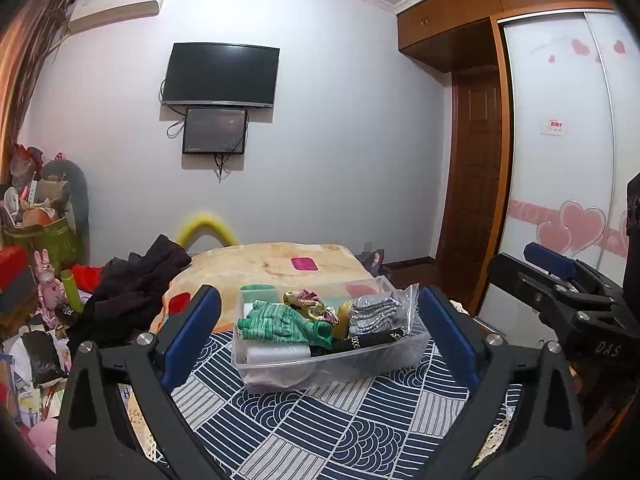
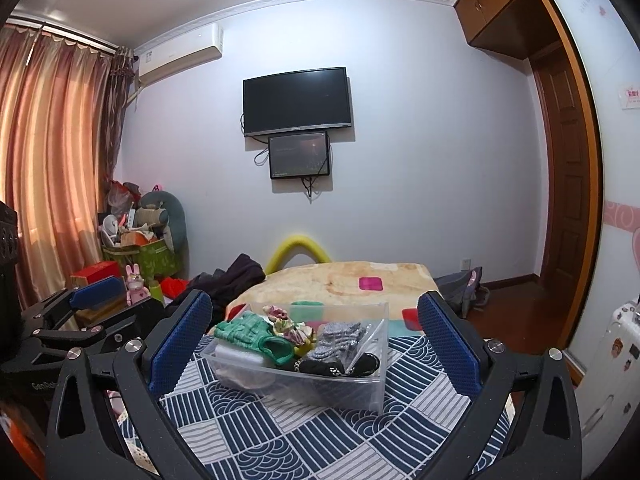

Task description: Organize soft objects

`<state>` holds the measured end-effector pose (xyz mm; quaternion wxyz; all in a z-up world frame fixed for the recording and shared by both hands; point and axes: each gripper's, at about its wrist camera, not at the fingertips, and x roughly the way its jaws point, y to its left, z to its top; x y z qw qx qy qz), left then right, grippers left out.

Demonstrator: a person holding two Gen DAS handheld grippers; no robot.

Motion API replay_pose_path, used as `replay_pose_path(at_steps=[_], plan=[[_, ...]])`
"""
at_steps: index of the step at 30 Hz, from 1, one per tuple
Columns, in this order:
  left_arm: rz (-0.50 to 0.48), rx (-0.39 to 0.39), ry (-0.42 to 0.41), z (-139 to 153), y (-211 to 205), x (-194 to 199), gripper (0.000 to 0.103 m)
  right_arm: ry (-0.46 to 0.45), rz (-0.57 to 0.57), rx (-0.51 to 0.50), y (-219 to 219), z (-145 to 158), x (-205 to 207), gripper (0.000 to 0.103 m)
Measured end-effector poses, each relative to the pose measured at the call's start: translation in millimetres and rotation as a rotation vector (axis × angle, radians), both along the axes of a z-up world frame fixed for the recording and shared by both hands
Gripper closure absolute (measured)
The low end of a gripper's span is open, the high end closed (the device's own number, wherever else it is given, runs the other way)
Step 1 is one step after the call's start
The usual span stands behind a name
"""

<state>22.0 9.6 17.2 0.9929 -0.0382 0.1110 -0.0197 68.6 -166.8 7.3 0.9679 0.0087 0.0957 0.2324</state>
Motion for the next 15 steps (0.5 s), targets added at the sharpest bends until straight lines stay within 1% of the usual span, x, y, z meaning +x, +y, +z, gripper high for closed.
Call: replay_pose_path(at_steps=[15], plan=[[-0.005,0.005,-0.014,2.2,-2.8,-5.3,0.002,-0.008,0.004,0.0,2.7,5.7,-6.1,0.0]])
